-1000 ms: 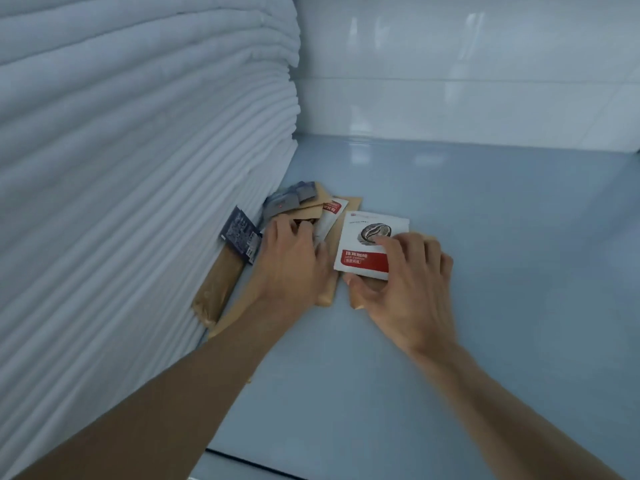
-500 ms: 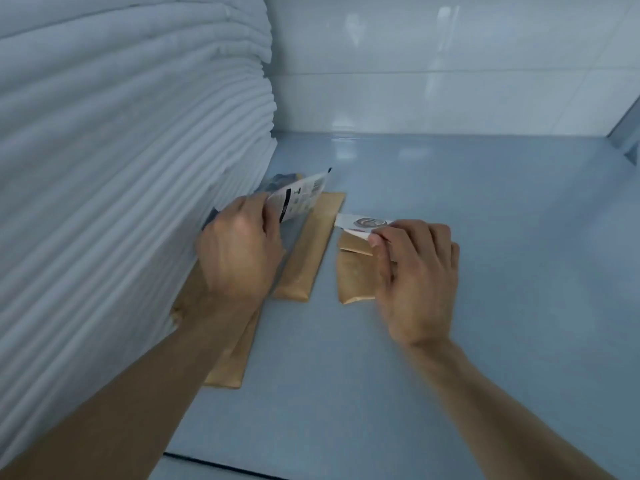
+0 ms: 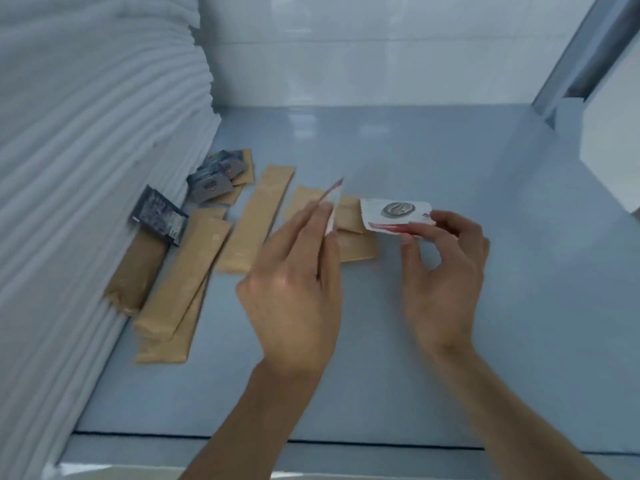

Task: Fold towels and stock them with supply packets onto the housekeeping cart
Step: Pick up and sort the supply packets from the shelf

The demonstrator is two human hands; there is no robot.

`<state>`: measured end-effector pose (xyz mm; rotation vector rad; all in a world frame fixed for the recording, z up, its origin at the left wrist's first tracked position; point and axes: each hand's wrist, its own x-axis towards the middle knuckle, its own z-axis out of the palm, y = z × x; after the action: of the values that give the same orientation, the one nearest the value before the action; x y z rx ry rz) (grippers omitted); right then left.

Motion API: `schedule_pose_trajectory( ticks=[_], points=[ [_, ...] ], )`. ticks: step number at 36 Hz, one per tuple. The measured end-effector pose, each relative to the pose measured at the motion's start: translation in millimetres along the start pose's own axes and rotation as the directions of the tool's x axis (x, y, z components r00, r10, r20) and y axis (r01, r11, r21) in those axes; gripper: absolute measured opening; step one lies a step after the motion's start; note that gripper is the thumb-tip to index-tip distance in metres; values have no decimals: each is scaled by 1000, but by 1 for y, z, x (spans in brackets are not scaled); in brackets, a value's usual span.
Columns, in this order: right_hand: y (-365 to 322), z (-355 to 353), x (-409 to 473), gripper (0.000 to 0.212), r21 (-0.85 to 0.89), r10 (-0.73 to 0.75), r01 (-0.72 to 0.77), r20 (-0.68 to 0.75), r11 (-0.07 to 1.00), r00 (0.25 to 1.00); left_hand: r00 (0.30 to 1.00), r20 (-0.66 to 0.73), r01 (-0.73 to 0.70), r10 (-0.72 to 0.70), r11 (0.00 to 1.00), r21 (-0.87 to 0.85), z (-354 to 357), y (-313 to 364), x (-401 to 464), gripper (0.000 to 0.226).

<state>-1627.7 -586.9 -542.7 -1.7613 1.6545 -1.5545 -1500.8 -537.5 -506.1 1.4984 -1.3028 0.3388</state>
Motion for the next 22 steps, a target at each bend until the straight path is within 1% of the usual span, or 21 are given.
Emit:
schedule_pose_trajectory(
  ticks=[3, 6, 8, 9, 11, 12, 15, 17, 20, 22],
  points=[
    [9, -32, -4, 22, -54, 29, -26, 73, 998, 997, 979, 180, -98, 96, 995, 0, 15, 23, -16, 21],
    [15, -63, -8, 34, -96, 65, -51, 154, 994, 986, 905, 403, -141, 136, 990, -16, 27, 51, -35, 29],
    [21, -84, -11, 38, -115, 89, -75, 125, 991, 988, 854, 501, -133, 138, 990, -45, 33, 69, -50, 33],
    [24, -94, -12, 40, -108, 110, -99, 98, 989, 989, 831, 537, -137, 143, 989, -52, 36, 77, -57, 31],
    [30, -116, -13, 44, -79, 157, -153, 44, 985, 987, 785, 596, -157, 169, 985, -72, 39, 90, -72, 25],
    [34, -127, -13, 46, -70, 167, -166, 20, 984, 986, 762, 621, -158, 182, 983, -94, 40, 96, -77, 26],
    [46, -155, -13, 42, -128, 134, -133, -1, 983, 991, 685, 690, -121, 234, 970, -209, 40, 110, -89, 41],
    [56, -169, -14, 37, -186, 124, -121, 8, 975, 992, 658, 704, -98, 268, 957, -272, 40, 115, -92, 44],
    [68, -183, -14, 28, -256, 144, -135, 15, 957, 989, 618, 742, -76, 260, 959, -273, 39, 116, -95, 53],
    [73, -187, -12, 27, -284, 165, -147, 42, 947, 985, 582, 778, -49, 237, 965, -257, 38, 114, -96, 60]
  ],
)
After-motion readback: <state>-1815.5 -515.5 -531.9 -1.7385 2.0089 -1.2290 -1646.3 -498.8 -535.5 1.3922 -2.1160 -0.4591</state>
